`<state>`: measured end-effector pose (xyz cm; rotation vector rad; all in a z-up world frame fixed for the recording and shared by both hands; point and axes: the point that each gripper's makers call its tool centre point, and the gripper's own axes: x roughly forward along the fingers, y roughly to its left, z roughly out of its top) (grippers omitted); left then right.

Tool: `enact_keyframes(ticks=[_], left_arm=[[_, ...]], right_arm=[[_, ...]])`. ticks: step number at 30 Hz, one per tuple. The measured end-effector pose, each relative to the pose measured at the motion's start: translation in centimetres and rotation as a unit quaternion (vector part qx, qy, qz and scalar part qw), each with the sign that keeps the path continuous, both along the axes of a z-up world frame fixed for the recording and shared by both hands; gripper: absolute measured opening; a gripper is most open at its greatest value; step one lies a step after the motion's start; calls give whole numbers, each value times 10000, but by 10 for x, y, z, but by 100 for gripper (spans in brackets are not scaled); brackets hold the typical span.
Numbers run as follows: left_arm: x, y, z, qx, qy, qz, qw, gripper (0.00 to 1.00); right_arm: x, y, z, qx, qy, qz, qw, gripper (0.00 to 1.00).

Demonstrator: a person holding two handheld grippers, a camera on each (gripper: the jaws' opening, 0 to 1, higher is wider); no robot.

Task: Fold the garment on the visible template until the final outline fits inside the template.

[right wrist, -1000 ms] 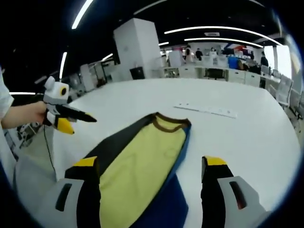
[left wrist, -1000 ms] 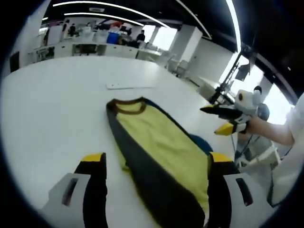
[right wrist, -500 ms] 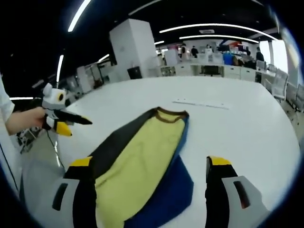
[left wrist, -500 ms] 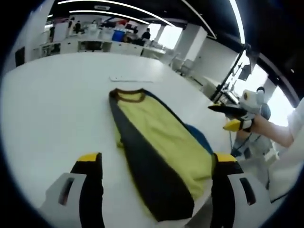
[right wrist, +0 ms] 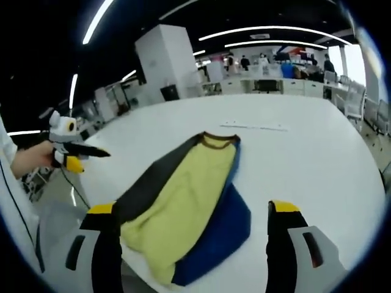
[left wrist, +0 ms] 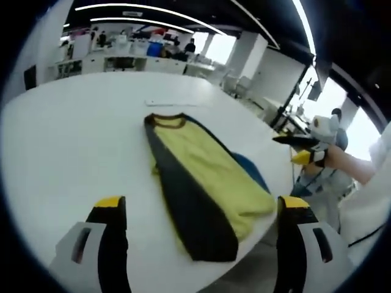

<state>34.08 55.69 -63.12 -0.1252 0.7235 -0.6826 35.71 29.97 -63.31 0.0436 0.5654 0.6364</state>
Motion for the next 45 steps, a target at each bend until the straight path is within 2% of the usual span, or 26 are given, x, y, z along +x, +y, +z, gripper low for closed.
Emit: enact_keyframes(ticks=[8, 24, 32, 35, 45], left_arm=[[-22, 10, -1, 6, 66, 145, 9999, 99], [-50, 20, 4, -24, 86, 278, 9996, 99], [-57, 24, 4, -22, 104, 331, 9994, 99], [-59, 24, 7, -45, 87, 335, 9994, 99], [-65, 24, 10, -36, 51, 356, 9993, 99]], right_arm=[[-20, -9, 2, -68, 0, -44, 10000, 100], [-55, -22, 0, -148, 81, -206, 9996, 100], [-62, -27, 1, -172, 53, -260, 9995, 100], [-65, -30, 0, -227, 16, -285, 9993, 97], [-75, -32, -1, -192, 47, -318, 9993, 98]])
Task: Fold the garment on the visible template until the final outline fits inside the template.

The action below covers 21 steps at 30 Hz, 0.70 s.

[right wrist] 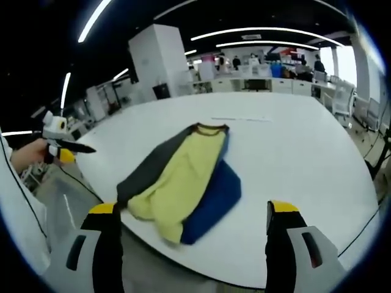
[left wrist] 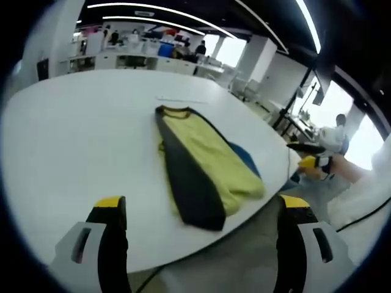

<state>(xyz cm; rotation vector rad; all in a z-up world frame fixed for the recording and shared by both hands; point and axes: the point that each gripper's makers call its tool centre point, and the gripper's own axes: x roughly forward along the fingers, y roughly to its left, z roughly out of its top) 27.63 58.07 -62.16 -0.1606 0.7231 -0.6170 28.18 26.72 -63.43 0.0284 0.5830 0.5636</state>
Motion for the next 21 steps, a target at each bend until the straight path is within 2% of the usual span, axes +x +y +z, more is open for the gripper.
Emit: enact_keyframes(ticks=[9, 15, 21], left_arm=[[-1, -4, -3, 14, 74, 1, 10000, 99], [3, -6, 0, -29, 40, 65, 10000, 99], [-4, -8, -2, -44, 87, 137, 9999, 99]], right_arm=[[-6, -8, -6, -154, -12, -42, 9999, 97], [-10, -13, -16, -262, 139, -46, 9995, 90], [-9, -9, -31, -403, 242, 68, 9989, 84]])
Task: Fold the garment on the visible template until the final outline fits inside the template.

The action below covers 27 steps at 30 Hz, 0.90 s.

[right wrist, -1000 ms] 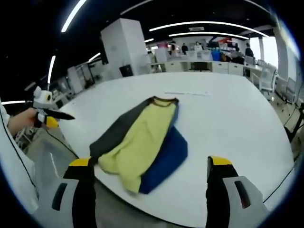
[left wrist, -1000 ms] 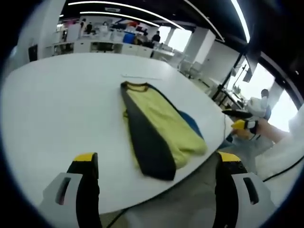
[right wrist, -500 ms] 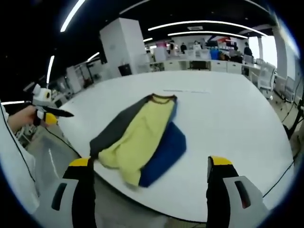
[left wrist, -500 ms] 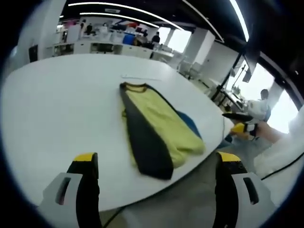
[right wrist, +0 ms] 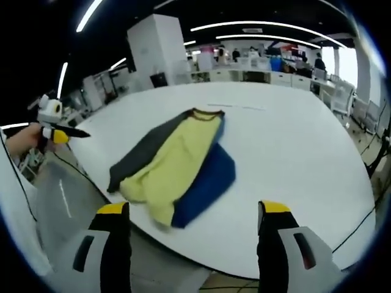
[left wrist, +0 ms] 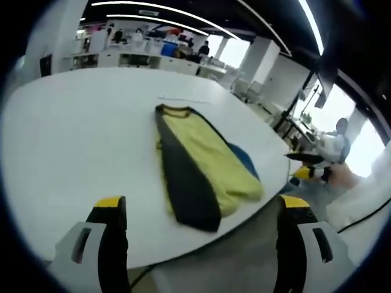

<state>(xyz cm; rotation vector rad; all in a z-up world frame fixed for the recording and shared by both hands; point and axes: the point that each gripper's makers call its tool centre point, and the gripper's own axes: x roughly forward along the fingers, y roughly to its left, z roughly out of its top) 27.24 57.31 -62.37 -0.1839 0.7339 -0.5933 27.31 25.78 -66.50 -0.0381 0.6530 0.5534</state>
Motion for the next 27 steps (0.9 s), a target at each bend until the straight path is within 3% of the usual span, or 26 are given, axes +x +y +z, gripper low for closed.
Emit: enact_keyframes(ticks=[3, 10, 22, 27], left_arm=[[-5, 6, -4, 29, 80, 91, 9999, 99], [-8, 22, -7, 93, 159, 295, 9994, 98], [-5, 21, -9, 93, 208, 343, 9992, 97], [-5, 23, -10, 124, 242, 359, 9990, 96]], right_arm=[[1, 2, -12, -224, 45, 131, 9997, 77], [1, 10, -32, -325, 167, 250, 9990, 67], [1, 15, -59, -596, 320, 558, 9962, 43], [-1, 21, -62, -486, 411, 735, 9953, 33]])
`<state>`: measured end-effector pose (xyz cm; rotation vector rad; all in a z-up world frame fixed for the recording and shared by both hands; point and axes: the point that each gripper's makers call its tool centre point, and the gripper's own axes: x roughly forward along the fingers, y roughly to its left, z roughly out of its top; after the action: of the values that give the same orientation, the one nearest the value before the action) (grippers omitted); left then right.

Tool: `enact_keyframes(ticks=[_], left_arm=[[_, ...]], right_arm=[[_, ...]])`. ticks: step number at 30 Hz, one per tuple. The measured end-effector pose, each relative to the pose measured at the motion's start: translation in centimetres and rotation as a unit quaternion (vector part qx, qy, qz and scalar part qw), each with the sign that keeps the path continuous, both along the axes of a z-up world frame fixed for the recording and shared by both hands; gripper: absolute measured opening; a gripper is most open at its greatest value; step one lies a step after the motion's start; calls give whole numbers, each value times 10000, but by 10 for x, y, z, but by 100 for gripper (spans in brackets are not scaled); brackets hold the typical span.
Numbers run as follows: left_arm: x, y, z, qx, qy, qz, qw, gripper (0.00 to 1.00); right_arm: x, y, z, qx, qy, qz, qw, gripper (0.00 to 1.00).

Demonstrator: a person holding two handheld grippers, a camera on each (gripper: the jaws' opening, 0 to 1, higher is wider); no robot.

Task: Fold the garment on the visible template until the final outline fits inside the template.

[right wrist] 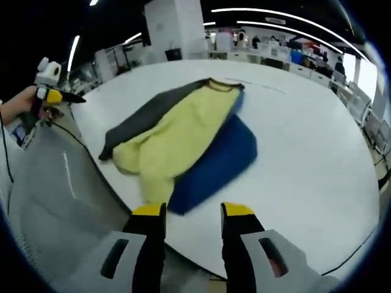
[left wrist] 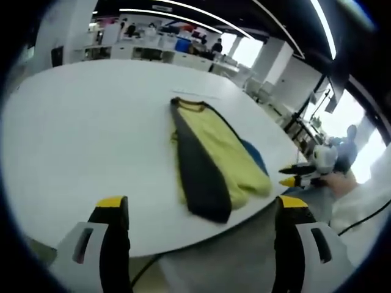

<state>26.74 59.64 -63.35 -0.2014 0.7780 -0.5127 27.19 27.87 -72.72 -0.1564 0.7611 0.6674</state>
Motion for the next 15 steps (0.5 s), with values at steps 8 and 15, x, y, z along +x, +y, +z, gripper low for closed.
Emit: enact_keyframes(ticks=[8, 15], left_arm=[[0, 2, -3, 5, 54, 53, 10000, 96], [0, 4, -7, -9, 100, 133, 9999, 95]], right_arm=[[2, 9, -6, 16, 221, 362, 9991, 17], [1, 14, -17, -194, 472, 635, 9967, 13]])
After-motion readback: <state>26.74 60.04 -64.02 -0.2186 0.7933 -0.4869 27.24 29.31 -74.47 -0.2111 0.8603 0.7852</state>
